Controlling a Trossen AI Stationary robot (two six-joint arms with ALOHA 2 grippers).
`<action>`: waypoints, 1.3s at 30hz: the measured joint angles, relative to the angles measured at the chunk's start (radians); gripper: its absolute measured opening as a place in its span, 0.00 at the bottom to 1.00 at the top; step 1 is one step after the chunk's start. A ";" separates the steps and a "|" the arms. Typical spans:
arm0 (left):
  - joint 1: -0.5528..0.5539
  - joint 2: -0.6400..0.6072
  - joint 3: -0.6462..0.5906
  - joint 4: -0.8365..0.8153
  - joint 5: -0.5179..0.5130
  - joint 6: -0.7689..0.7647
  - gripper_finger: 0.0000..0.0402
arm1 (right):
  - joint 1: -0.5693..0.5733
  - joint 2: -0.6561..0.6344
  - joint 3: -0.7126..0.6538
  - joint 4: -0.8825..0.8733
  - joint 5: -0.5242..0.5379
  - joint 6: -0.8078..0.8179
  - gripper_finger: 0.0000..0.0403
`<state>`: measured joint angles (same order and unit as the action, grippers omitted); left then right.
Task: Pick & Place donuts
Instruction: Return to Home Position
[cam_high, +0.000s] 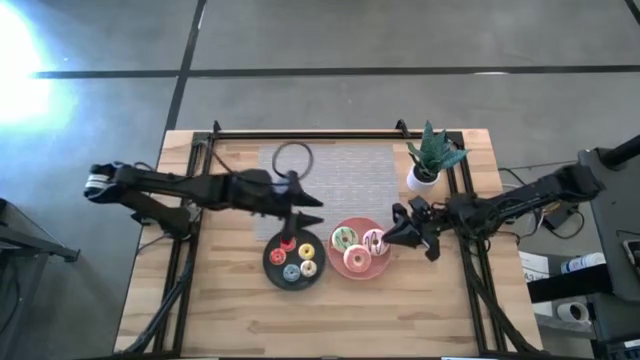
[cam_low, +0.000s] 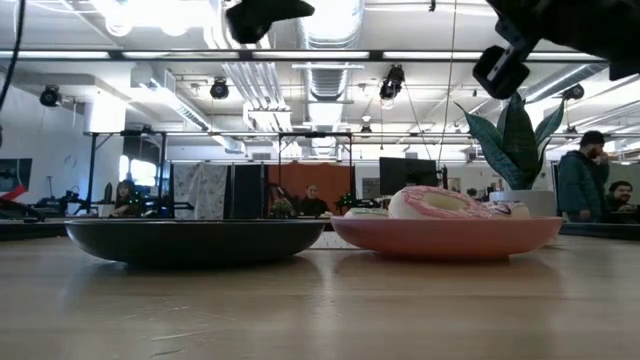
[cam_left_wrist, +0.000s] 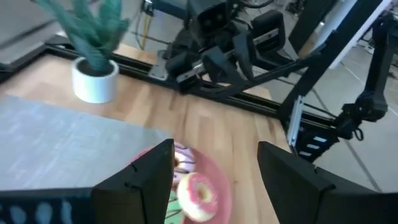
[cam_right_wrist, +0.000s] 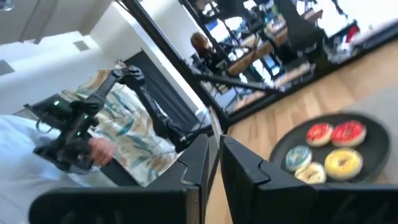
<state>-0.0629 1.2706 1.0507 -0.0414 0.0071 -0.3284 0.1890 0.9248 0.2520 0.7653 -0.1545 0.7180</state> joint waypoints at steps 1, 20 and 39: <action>0.009 -0.030 -0.026 0.002 0.000 0.006 0.51 | -0.005 -0.007 -0.001 0.000 -0.001 -0.019 0.08; 0.047 -0.452 -0.454 0.102 -0.140 -0.111 0.51 | -0.108 -0.268 -0.243 -0.033 0.050 -0.018 0.08; 0.049 -0.578 -0.850 0.099 -0.151 -0.118 0.51 | -0.113 -0.263 -0.243 -0.164 0.052 -0.021 0.08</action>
<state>-0.0144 0.6922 0.2002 0.0574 -0.1436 -0.4461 0.0757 0.6616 0.0090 0.6010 -0.1028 0.6968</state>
